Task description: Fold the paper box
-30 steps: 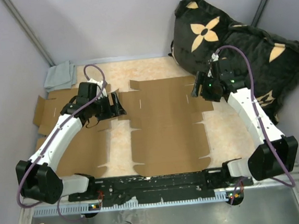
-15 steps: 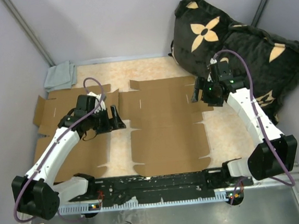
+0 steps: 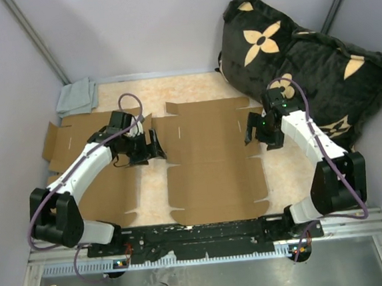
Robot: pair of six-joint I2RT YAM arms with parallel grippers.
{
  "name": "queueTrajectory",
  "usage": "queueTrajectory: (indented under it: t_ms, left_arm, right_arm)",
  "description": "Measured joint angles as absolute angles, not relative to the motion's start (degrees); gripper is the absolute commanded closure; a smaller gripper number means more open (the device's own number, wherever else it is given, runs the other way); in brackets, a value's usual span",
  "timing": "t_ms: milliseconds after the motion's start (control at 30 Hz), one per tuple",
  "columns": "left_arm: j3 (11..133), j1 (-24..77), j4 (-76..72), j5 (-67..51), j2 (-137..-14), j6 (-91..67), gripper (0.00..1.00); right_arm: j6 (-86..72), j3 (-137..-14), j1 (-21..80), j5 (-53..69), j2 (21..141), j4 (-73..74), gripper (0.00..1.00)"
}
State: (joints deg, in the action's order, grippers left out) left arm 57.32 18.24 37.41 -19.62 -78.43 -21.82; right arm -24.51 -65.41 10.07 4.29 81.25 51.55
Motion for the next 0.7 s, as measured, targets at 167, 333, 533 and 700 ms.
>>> queueTrajectory:
  t_ms: [167, 333, 533, 700]
  left_arm:
    - [57.39, 18.24, 36.45, -19.92, -83.66, -22.22, 0.1]
    - [58.81, 18.24, 35.18, -21.06, -88.9, -22.65, 0.11]
    - [60.97, 18.24, 33.52, -22.37, -92.36, -22.7, 0.11]
    - [62.57, 18.24, 32.51, -22.81, -96.14, -22.63, 0.13]
  right_arm:
    - [-24.67, -63.59, 10.07, 4.1, 85.58, 50.24, 0.21]
    - [-24.4, -62.96, 10.07, 3.9, 88.42, 48.14, 0.22]
    - [-23.55, -61.52, 10.07, 2.98, 89.54, 45.8, 0.22]
    - [-22.68, -61.52, 10.07, 2.24, 92.23, 44.18, 0.22]
